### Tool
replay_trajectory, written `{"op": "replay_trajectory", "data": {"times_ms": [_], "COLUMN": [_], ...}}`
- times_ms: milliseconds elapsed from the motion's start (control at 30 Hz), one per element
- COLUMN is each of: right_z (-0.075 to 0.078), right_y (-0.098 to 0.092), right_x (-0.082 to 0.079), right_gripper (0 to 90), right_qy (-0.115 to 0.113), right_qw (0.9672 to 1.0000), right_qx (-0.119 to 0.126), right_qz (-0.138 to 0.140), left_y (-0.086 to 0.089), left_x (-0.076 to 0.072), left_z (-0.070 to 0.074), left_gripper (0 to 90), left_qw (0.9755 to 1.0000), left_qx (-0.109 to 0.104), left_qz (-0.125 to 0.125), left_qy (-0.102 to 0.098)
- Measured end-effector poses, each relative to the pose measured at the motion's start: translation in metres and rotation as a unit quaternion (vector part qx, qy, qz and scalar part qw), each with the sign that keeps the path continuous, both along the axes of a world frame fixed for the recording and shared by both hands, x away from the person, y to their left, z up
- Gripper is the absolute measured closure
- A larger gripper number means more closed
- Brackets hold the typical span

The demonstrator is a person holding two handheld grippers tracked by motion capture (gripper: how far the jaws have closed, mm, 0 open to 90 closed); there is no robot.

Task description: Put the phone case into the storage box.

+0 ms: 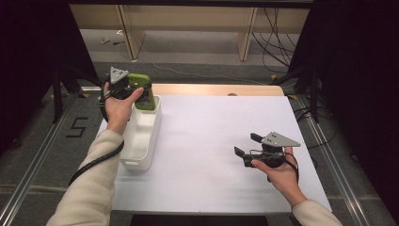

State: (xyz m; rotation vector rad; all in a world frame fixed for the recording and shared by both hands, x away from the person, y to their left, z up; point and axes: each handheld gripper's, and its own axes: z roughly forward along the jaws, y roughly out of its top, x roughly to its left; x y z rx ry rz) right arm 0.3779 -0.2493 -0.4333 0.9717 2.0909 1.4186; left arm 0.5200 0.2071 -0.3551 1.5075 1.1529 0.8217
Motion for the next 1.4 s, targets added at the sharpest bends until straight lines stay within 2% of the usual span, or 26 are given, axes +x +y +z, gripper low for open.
{"op": "replay_trajectory", "data": {"times_ms": [800, 1400], "right_z": [0.0, 0.0], "right_y": [0.0, 0.0], "right_x": [0.0, 0.0], "right_gripper": [16.0, 16.0], "right_qy": [-0.001, -0.001], "right_qw": [1.0, 1.0], "right_qx": [0.002, 0.001], "right_qz": [0.001, 0.0], "left_y": [-0.001, -0.001], "left_x": [0.008, 0.016], "left_z": [0.003, -0.002], "left_gripper": [16.2, 16.2], "left_qw": [1.0, 0.9998], "left_qx": [0.003, 0.007], "left_qz": [0.002, 0.006], "left_qy": [0.005, 0.015]}}
